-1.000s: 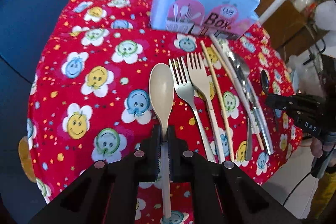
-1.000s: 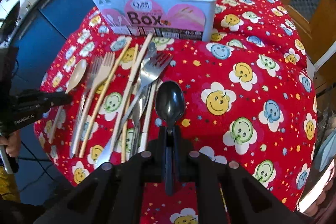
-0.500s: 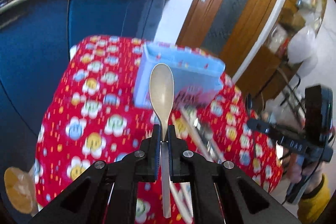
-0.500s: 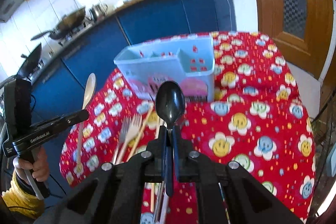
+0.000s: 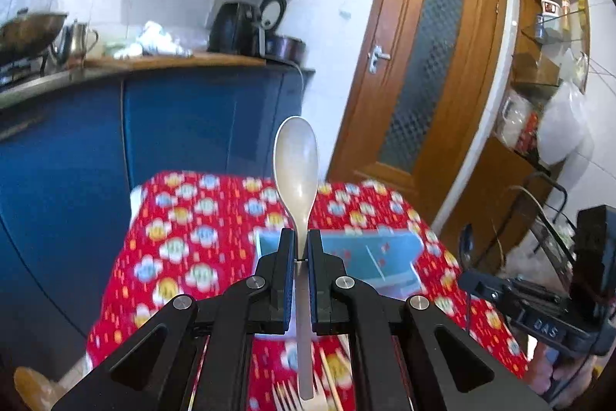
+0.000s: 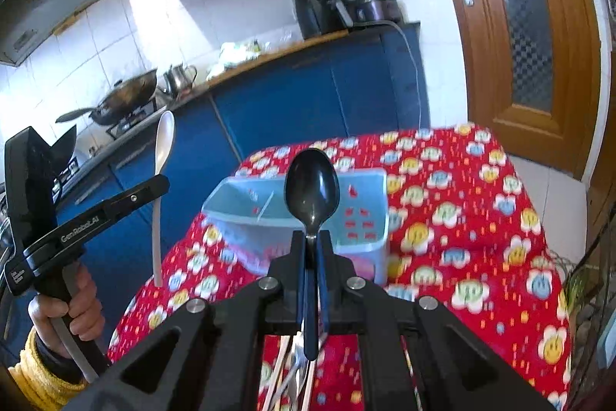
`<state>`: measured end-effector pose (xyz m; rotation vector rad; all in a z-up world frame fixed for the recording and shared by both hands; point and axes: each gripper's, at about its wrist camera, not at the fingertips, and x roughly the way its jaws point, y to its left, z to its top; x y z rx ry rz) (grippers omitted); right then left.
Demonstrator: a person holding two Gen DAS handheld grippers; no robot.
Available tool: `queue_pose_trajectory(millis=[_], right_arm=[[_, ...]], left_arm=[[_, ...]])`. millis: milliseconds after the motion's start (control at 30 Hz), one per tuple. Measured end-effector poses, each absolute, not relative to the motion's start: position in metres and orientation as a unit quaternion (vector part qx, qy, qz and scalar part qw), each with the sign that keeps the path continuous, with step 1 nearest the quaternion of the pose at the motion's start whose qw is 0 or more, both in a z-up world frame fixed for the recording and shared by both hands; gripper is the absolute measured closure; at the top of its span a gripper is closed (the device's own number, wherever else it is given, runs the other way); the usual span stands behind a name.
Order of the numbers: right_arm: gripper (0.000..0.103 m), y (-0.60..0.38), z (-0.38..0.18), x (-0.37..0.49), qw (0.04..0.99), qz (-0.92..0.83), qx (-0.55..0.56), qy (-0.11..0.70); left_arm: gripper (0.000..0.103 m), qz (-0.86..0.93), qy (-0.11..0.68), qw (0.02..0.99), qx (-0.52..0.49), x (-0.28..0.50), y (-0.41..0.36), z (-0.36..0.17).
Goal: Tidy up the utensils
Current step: 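Lift both spoons and carry them over the blue Box caddy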
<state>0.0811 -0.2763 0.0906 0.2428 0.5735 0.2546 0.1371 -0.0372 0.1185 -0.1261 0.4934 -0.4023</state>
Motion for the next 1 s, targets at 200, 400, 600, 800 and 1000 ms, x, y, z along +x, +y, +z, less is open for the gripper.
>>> queue_pose_trajectory(millis=[200, 400, 600, 800, 1000], right_arm=[[0.096, -0.275, 0.098, 0.108, 0.964, 0.106, 0.108, 0.218], [0.096, -0.269, 0.095, 0.132, 0.979, 0.088, 0.078, 0.169], [0.096, -0.266, 0.072, 0.158, 0.975, 0.107, 0.088, 0.173], [0.095, -0.261, 0.058, 0.162, 0.973, 0.115, 0.091, 0.176], [0.095, -0.256, 0.049, 0.159, 0.975, 0.112, 0.079, 0.175]], left_arm=[[0.097, -0.181, 0.202, 0.96, -0.063, 0.166, -0.048, 0.126], [0.097, -0.171, 0.161, 0.97, -0.072, 0.184, -0.057, 0.117], [0.097, -0.158, 0.144, 0.974, -0.078, 0.201, -0.061, 0.093], [0.097, -0.151, 0.143, 0.975, -0.075, 0.207, -0.06, 0.069], [0.097, -0.148, 0.139, 0.977, -0.065, 0.201, -0.063, 0.06]])
